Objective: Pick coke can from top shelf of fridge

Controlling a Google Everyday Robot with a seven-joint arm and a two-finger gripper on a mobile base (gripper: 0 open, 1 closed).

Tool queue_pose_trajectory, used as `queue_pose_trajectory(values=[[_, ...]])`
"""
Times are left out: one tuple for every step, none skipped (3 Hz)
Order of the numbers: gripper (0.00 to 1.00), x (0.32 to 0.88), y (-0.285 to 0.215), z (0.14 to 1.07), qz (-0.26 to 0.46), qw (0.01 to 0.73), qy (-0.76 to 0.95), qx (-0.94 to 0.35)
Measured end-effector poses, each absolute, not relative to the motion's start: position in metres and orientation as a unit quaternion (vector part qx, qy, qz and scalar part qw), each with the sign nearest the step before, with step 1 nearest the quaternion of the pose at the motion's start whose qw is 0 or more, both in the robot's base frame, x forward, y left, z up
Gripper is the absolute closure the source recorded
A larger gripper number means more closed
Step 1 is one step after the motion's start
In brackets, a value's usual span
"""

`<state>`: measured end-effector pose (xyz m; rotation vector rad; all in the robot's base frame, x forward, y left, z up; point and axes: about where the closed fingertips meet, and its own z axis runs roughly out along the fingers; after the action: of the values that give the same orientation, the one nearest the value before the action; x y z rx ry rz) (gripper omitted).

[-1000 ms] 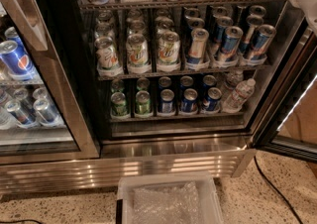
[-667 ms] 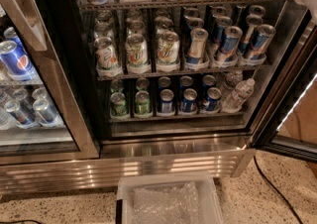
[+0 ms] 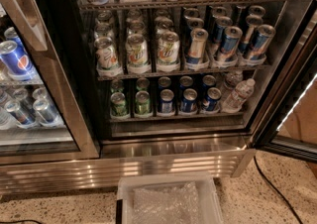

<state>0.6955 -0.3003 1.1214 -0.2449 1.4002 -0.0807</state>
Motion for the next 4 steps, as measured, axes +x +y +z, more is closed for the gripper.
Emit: queue_pose_trajectory(values=[[1.00,0.679,-0.294,1.134,0.008,0.755,0.646,-0.115],[1.00,0.658,-0.270,1.135,0.077,0.736,0.657,-0.147],[1.00,0.637,-0.254,1.116,0.137,0.695,0.684,-0.174],[1.00,0.613,-0.233,1.085,0.198,0.641,0.713,-0.202]])
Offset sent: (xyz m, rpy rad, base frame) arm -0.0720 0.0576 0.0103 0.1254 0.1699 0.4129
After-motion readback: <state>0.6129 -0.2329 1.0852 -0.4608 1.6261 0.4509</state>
